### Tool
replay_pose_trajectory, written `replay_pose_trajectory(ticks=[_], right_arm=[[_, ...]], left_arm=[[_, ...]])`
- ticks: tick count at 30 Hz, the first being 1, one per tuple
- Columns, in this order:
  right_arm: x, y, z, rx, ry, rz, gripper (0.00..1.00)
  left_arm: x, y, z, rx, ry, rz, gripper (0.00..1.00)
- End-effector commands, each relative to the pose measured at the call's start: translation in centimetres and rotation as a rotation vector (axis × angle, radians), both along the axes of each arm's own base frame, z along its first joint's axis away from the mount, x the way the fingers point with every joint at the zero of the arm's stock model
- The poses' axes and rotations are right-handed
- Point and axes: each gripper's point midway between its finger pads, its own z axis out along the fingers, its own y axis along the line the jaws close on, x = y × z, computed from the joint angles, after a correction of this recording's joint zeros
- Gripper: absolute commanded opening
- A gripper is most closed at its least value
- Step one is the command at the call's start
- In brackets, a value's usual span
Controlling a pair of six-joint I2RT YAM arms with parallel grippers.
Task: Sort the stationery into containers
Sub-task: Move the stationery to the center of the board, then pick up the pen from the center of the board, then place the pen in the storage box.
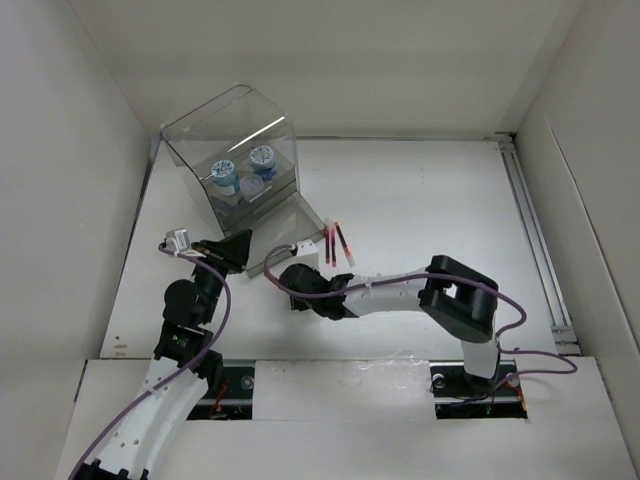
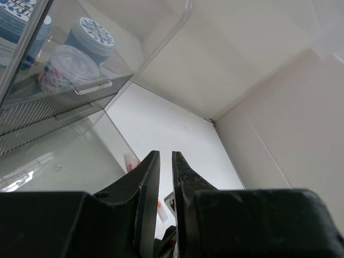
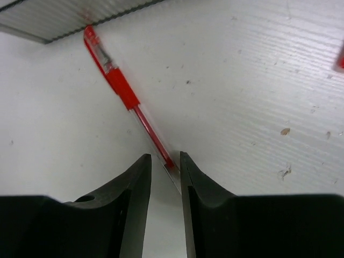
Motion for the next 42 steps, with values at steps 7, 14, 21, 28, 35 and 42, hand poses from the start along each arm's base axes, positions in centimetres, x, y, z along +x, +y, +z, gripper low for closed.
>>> replay_pose_trajectory(ticks=[7, 14, 21, 28, 35, 42], right_arm=[[-5.6, -2.8, -5.0, -0.193, 0.114, 0.111, 0.07], [-7.1, -2.9, -1.6, -0.102, 0.115, 0.092, 0.0], [-7.4, -3.0, 4.7, 0.057, 0.09, 0.082, 0.0], [-4.6, -2.2, 10.5, 0.197, -0.013, 0.025, 0.0], [4.7, 0.4, 14.8, 0.408, -0.083, -0.193, 0.0], [12.1, 1.5, 16.1, 0.631, -0.006, -0.324, 0.0]], left_arm=[[-0.2, 0.1, 1.1, -0.007, -0.043, 0.007, 0.12], [-0.4, 0.2, 1.4, -0.01, -0.053, 0.007, 0.12], [-0.2, 0.1, 1.2, -0.007, -0.044, 0.007, 0.12], [-0.2, 0.1, 1.2, -0.007, -0.044, 0.007, 0.12], [-0.1, 0.3, 0.9, -0.005, -0.032, 0.016, 0.12], [0.2, 0.4, 0.4, 0.003, -0.003, 0.026, 0.12]])
